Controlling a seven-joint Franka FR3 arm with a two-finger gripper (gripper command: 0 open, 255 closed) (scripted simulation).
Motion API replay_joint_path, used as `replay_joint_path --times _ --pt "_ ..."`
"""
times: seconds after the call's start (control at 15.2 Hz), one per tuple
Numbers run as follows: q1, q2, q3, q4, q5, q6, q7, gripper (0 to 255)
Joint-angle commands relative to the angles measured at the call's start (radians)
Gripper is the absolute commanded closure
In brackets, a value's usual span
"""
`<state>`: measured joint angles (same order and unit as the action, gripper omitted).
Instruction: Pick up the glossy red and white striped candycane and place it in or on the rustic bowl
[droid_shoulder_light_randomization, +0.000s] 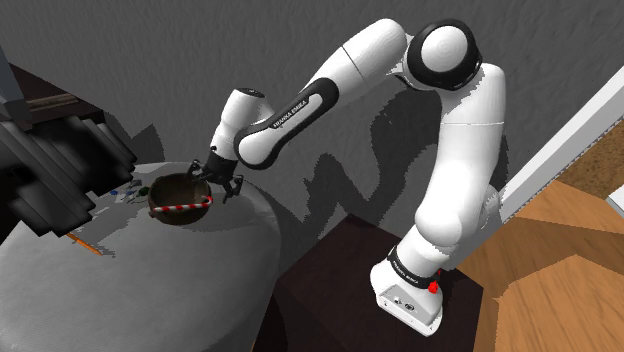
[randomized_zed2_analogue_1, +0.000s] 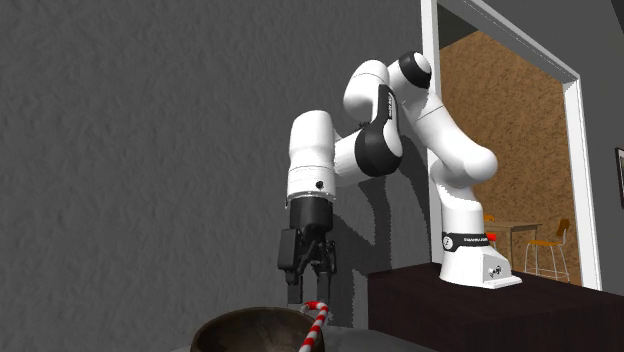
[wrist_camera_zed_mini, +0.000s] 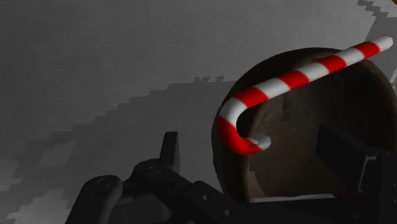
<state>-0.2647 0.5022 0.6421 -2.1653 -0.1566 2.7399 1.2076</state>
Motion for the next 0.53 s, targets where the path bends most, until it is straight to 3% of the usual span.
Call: replay_joint_path --times 0.0,0.2,0.46 --pt "0.029 0.024 -0.028 0.003 -0.022 0.033 0.020 0" --pt "0.069 0.069 -0.066 0.023 -0.049 0.061 0.040 0" --pt "0.070 0.069 -0.066 0.023 -0.048 0.061 0.039 0"
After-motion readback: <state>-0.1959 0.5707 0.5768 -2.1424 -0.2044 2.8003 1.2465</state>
